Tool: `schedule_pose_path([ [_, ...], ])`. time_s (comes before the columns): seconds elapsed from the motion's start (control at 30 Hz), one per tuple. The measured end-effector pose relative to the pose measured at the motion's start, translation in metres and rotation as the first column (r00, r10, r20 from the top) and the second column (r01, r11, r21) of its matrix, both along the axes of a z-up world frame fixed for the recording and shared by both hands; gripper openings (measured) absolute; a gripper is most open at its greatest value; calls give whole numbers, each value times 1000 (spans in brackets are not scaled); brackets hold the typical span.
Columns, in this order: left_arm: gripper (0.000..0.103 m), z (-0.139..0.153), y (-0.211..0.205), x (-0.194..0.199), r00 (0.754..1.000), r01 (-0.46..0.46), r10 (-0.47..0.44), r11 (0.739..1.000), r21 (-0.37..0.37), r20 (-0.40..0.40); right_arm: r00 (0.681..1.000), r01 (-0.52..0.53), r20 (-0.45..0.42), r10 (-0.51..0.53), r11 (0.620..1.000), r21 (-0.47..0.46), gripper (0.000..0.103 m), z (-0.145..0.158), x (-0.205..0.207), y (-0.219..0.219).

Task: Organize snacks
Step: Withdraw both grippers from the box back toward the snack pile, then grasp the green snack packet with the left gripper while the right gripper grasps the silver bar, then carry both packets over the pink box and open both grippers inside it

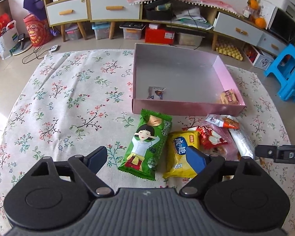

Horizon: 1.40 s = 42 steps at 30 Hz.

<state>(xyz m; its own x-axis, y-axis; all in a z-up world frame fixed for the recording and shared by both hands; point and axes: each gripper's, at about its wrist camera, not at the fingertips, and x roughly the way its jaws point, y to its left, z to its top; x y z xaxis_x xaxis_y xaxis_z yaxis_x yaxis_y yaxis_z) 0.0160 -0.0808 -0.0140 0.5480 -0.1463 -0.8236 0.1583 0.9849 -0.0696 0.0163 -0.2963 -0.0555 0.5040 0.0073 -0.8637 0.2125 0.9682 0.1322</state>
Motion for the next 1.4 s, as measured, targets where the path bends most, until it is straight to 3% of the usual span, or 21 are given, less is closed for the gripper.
schedule_pose_path([
  [0.27, 79, -10, -5, 10, 1000, 6, -6, 999, 31, -13, 998, -65, -10, 65, 997, -51, 77, -14, 15, 12],
  [0.43, 67, -25, -10, 20, 998, 27, -23, 998, 63, -63, 996, -87, -36, 85, 994, -59, 56, -25, 23, 18],
  [0.6, 56, -34, -11, 27, 995, 50, -46, 998, 41, -93, 996, -89, -29, 88, 995, -35, 46, -26, 26, 14],
  [0.7, 55, -38, -15, 27, 994, 62, -57, 996, 59, -92, 995, -94, -47, 93, 995, -15, 30, -31, 27, 15],
  [0.77, 43, -40, -18, 26, 995, 74, -66, 992, 102, -77, 995, -89, -55, 89, 996, 0, 29, -30, 26, 14],
  [0.8, 42, -39, -18, 26, 995, 79, -71, 991, 105, -70, 995, -80, -54, 80, 997, 8, 28, -28, 25, 12],
  [1.1, 34, -27, 4, 27, 996, 42, -44, 999, -21, -82, 999, 35, -37, -30, 993, 115, 27, -12, 7, -11],
  [1.13, 28, -25, 8, 26, 996, 34, -37, 999, -41, -81, 999, 44, -33, -40, 992, 122, 26, -11, 6, -12],
  [1.17, 5, -22, 11, 26, 996, 27, -33, 997, -69, -82, 998, 57, -31, -53, 990, 130, 26, -10, 5, -15],
  [1.3, 3, -14, 26, 22, 997, 4, -18, 986, -166, -80, 995, 98, -11, -98, 980, 171, 26, -3, -1, -23],
  [1.4, 7, -19, 26, 25, 995, -3, -11, 989, -149, -95, 994, 108, 4, -111, 977, 182, 26, 0, -3, -26],
])
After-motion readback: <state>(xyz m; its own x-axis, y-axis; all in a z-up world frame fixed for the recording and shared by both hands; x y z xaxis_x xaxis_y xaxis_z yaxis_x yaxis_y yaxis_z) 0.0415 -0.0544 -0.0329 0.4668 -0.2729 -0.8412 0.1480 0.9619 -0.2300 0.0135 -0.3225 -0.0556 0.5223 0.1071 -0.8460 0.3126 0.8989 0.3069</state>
